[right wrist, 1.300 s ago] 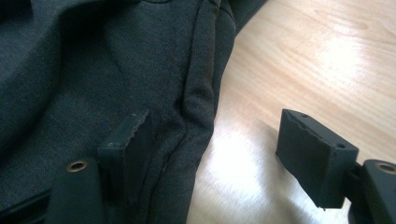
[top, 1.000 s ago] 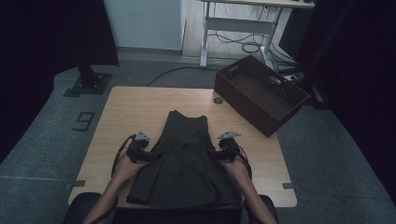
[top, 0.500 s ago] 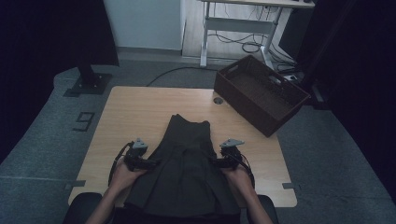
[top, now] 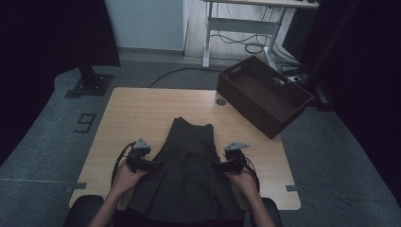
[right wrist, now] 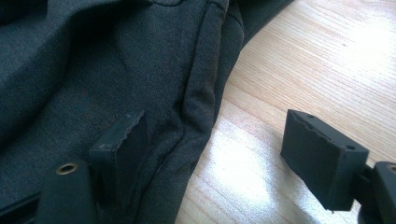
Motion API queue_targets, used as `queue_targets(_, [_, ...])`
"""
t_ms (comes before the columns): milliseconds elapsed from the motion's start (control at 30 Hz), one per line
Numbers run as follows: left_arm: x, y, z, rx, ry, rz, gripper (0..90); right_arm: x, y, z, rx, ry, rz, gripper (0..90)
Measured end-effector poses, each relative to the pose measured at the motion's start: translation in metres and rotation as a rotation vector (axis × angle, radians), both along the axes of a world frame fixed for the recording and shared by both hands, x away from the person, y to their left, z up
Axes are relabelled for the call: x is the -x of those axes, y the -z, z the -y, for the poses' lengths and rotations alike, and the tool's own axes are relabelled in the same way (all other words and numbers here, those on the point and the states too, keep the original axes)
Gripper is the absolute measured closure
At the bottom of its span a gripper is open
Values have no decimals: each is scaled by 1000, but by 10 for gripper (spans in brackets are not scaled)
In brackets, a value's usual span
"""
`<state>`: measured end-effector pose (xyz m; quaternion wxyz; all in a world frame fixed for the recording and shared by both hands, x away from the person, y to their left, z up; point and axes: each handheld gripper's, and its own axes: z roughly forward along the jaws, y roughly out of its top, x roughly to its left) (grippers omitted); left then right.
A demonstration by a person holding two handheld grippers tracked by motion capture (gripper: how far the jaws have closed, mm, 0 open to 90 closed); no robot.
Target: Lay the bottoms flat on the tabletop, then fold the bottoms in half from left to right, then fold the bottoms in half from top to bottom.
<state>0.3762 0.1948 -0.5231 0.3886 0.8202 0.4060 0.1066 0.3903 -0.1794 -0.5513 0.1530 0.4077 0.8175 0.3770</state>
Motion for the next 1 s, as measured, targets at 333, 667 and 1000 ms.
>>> queue_targets(333, [-4,21,21,-130,47,-26,23,-1,1,0,-5,1,2,209])
queue_targets(667, [-3,25,20,-106,43,-9,0,-5,-8,0,2,14,-61,182])
queue_targets(1000, [-2,25,20,-104,35,-9,0,-29,-36,-5,-68,13,-51,162])
